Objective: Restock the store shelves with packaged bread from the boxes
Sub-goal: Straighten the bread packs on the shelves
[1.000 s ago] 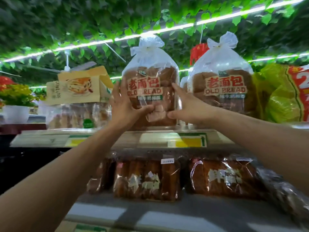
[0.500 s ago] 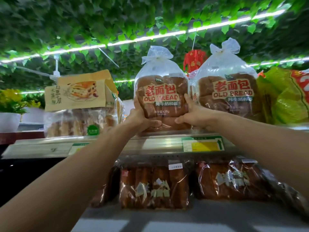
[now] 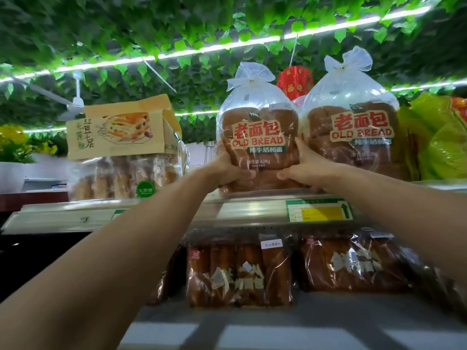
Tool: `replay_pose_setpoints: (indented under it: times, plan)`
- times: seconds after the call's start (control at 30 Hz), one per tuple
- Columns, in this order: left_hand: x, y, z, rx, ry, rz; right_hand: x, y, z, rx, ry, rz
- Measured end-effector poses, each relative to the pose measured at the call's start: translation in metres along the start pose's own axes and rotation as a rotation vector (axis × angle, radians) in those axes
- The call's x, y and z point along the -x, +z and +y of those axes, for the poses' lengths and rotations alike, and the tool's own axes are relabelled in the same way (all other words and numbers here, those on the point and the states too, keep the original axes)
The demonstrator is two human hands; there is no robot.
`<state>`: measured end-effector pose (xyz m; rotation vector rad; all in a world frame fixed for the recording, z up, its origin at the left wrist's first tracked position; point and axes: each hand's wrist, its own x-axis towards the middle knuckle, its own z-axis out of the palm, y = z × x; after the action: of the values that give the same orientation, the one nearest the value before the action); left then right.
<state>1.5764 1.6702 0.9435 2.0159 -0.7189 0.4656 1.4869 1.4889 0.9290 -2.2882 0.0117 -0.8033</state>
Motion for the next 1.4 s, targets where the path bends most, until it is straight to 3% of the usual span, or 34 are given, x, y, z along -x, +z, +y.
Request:
replay_pose_setpoints:
  times: [0.13, 0.23, 0.3, 0.5, 0.67, 0.77, 0.97, 1.17, 1.4]
  plan:
    - [0.039, -0.014, 0.007, -0.129, 0.297, 0.187, 0.024, 0.014, -0.014, 0.522, -0.416, 0.446]
    - [0.077, -0.040, -0.003, -0.351, 0.626, 0.438, 0.037, 0.031, -0.042, 0.472, -0.595, 0.432]
    - [0.088, -0.065, -0.024, -0.431, 0.665, 0.565, 0.041, 0.047, -0.062, 0.392, -0.596, 0.332]
    - [0.100, -0.154, -0.089, -0.373, 0.224, 0.776, 0.046, 0.102, -0.110, 0.246, -0.463, -0.038]
    - [0.106, -0.203, -0.119, -0.190, -0.211, 0.613, 0.049, 0.131, -0.139, 0.045, -0.293, -0.282]
    - [0.105, -0.215, -0.128, -0.068, -0.244, 0.487, 0.045, 0.146, -0.155, 0.021, -0.245, -0.337]
    - [0.095, -0.237, -0.141, 0.031, -0.276, 0.419, 0.040, 0.159, -0.174, 0.013, -0.232, -0.415]
    - [0.088, -0.251, -0.156, 0.046, -0.313, 0.567, 0.042, 0.169, -0.190, -0.018, -0.275, -0.498]
    - [0.082, -0.257, -0.166, 0.061, -0.303, 0.585, 0.024, 0.190, -0.189, -0.049, -0.211, -0.490]
